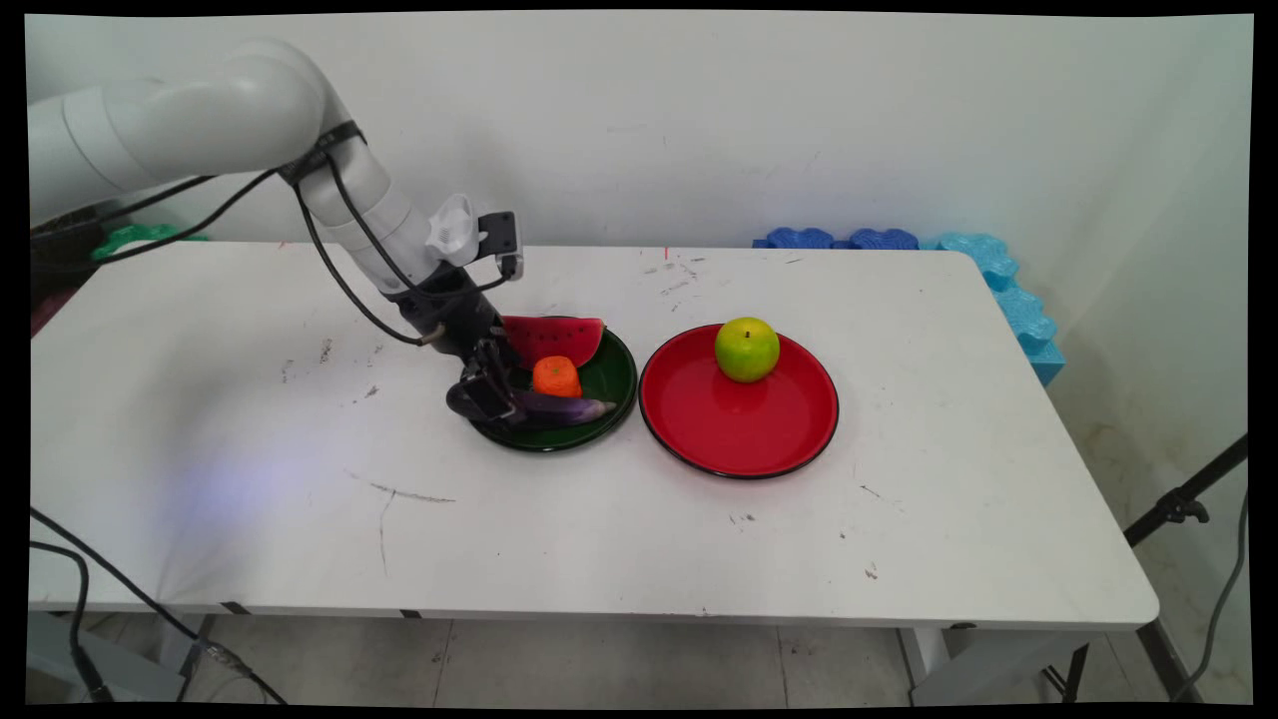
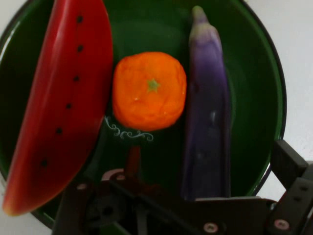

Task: Pick up the eggplant from the green plate, then place the picked object on the table

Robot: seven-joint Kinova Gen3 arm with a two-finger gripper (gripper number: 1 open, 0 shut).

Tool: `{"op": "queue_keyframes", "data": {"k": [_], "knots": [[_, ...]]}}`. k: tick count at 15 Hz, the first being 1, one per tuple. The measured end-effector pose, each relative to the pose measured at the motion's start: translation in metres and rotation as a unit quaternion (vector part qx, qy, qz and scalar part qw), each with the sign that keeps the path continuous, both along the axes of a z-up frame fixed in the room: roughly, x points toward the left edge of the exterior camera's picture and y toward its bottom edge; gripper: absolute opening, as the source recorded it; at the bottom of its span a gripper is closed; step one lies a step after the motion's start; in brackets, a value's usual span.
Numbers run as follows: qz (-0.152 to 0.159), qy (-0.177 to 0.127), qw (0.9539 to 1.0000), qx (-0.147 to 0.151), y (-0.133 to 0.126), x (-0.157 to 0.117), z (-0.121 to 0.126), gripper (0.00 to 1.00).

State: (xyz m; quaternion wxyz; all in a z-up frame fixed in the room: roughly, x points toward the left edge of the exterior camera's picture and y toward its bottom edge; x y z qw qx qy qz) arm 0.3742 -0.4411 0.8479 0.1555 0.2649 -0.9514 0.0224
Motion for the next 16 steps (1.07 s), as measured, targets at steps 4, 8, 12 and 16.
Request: {"op": "queue_keyframes", "data": {"k": [4,8,12,16], "knots": [[-0.003,-0.002,0.9999,0.011,-0.003,0.002,-0.01,0.0],[-0.008,0.0,0.9998,0.016,-0.005,0.002,-0.016,0.0],[-0.008,0.007,0.9998,0.015,-0.008,-0.001,-0.01,0.0],[-0.008,0.033,0.9994,0.004,-0.009,-0.016,0.029,0.0]]}}
